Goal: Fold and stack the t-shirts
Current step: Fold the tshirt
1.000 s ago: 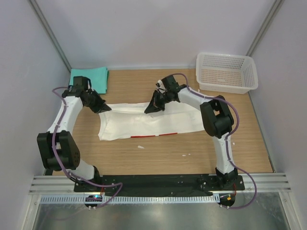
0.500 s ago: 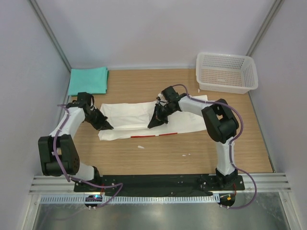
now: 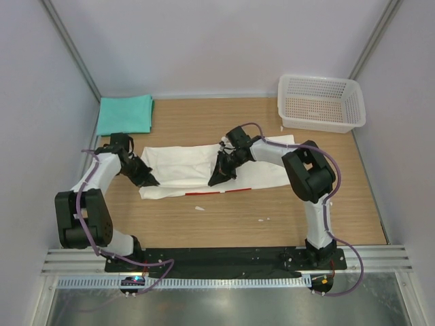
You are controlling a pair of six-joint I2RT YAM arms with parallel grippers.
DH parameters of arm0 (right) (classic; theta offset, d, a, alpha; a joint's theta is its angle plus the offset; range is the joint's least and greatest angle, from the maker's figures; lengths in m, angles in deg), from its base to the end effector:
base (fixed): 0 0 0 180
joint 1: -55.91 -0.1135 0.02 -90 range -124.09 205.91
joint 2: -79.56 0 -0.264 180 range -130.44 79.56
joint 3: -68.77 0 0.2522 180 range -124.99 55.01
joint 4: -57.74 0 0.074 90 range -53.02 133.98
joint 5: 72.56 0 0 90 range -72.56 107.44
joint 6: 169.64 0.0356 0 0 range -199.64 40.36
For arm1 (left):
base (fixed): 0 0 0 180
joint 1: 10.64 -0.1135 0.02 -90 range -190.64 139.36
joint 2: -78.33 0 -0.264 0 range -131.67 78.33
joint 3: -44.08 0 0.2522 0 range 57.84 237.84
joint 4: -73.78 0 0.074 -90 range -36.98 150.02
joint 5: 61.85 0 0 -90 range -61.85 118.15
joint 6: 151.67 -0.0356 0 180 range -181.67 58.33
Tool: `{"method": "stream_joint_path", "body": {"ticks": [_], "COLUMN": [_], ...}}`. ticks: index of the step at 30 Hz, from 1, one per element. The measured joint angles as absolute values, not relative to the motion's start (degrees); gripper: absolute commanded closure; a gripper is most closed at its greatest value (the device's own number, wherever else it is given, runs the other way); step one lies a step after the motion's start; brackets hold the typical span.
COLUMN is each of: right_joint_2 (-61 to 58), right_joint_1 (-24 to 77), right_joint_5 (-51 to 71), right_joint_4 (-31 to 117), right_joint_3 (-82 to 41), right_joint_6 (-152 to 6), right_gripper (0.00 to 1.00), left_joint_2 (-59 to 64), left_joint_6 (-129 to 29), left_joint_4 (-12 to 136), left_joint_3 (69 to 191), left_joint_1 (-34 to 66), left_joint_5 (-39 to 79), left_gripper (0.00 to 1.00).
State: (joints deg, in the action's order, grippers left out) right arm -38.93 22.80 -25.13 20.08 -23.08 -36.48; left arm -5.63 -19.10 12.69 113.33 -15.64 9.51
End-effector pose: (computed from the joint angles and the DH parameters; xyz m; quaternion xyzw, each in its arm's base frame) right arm 0.3343 0.2468 0.1421 0.0009 -0.9120 -0.4063 0.0556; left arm 0.2626 0.0116 0.2076 -0.3766 0.9041 -0.1914 0.0637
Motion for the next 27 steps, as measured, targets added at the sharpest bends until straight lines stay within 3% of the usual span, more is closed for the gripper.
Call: {"method": "stream_joint_path", "body": {"ticks": [11, 18, 27], "right_joint_2": [-40.9, -46.2, -56.3], "right_joint_1": [23.2, 26.4, 29.2], "right_joint_5": [-24.5, -24.1, -24.2], "right_joint_4": [19.9, 24.5, 27.1], "right_joint_3": [-27.3, -37.5, -45.7], "right_joint_6": [-35.8, -31.3, -27.9], "right_gripper": [0.97, 0.97, 0.97], "left_joint_2": [-4.6, -18.3, -30.4], "left_joint_6": [-19.1, -20.6, -22.5], "left_joint_4": [17.3, 24.6, 27.6], "left_joint_3": [117.5, 133.6, 139.4], "left_joint_1": [-15.8, -16.1, -16.2], "left_joint_5": [7.3, 4.5, 2.6], "left_gripper": [1.00, 1.00, 1.00]}}
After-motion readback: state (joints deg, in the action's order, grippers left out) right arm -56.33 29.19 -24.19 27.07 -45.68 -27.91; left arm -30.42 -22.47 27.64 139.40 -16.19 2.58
